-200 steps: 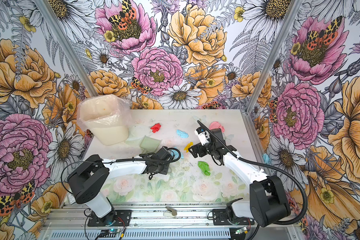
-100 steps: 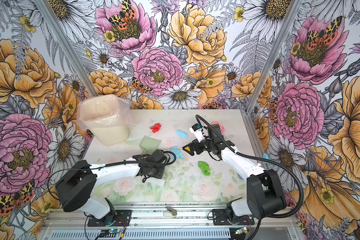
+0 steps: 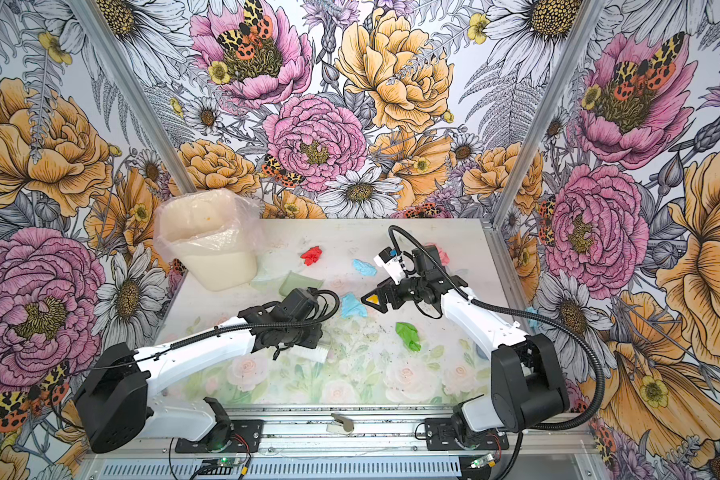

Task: Sweep away the paper scraps from the table
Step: 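Carry the brush toward the blue scrap while the right gripper approaches it, then bring the green brush toward the right gripper while it opens around the handle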

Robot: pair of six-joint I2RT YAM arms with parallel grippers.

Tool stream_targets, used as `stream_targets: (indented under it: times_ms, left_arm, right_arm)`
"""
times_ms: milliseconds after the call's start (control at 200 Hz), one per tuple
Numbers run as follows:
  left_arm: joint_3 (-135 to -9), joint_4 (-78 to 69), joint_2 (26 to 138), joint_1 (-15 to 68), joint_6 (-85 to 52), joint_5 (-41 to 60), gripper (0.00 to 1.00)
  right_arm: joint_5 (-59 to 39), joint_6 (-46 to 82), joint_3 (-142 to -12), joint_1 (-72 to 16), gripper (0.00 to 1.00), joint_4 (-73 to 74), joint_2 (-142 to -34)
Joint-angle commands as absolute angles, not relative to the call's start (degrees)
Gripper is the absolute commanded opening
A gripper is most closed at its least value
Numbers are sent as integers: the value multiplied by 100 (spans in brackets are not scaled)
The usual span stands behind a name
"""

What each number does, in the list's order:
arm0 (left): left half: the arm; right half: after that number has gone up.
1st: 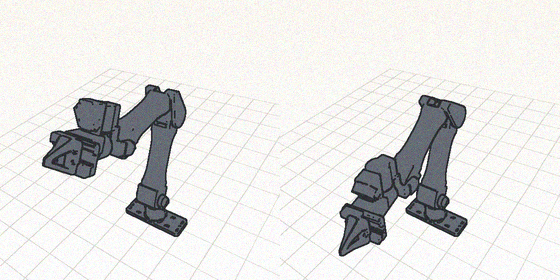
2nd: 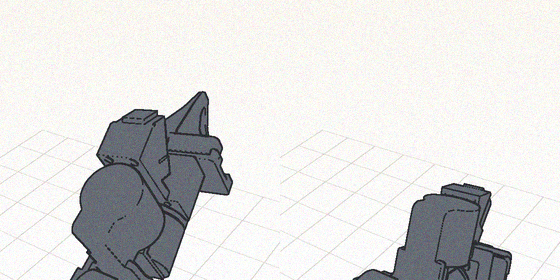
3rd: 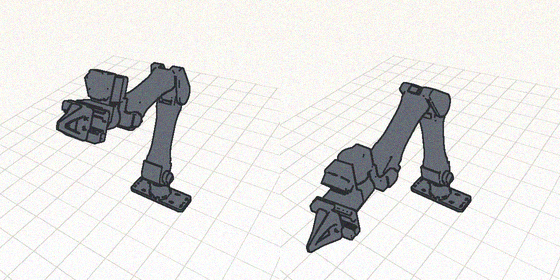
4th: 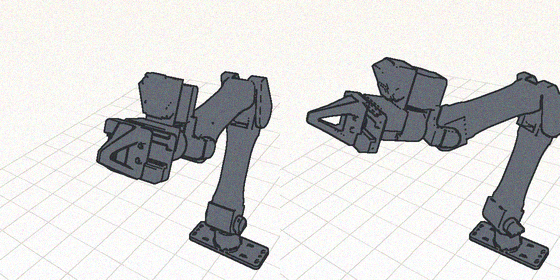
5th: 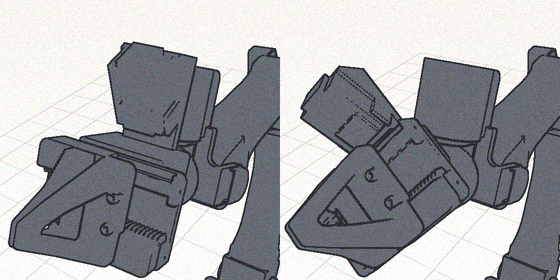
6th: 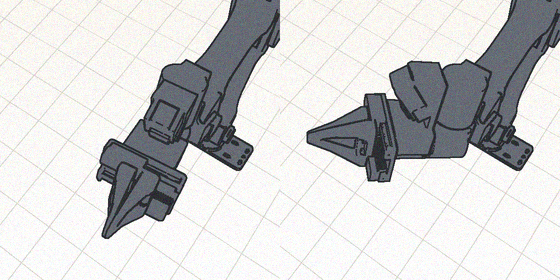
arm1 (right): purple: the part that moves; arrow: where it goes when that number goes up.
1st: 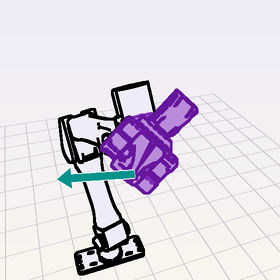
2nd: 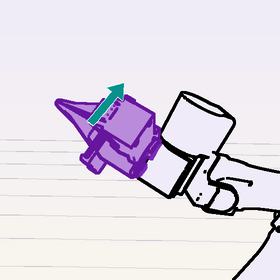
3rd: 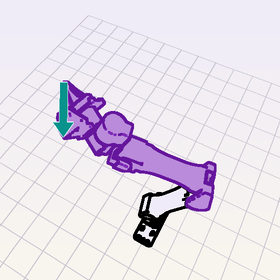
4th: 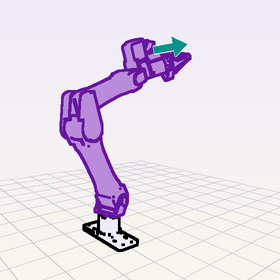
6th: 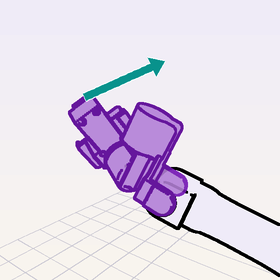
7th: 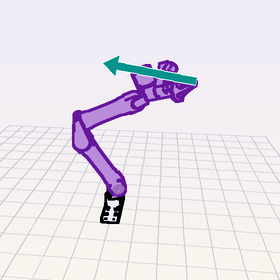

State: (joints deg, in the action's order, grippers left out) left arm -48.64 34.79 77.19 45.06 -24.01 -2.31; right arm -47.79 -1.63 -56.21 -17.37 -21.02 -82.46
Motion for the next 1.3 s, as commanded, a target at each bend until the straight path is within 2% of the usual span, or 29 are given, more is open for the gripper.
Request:
stream_targets:
  times_ms: [0, 530, 916, 1296]
  left_arm:
    - [-5069, 3481, 7523, 4436, -2140, 106, 3]
    - [-5370, 2764, 7256, 4136, -1809, 1398, 0]
    - [-5461, 2201, 7155, 3891, -1734, 2342, 0]
    - [-5564, 1822, 7299, 3692, -1510, 3515, 0]
  right_arm:
    - [-5215, -239, -5870, -1801, 95, -2110, -8356]
    - [-5821, -193, -6125, -1954, 94, -2103, -8363]
    - [-5593, -150, -6343, -2151, 92, -2104, -8322]
    - [-5975, -56, -6712, -2199, 91, -2110, -8392]
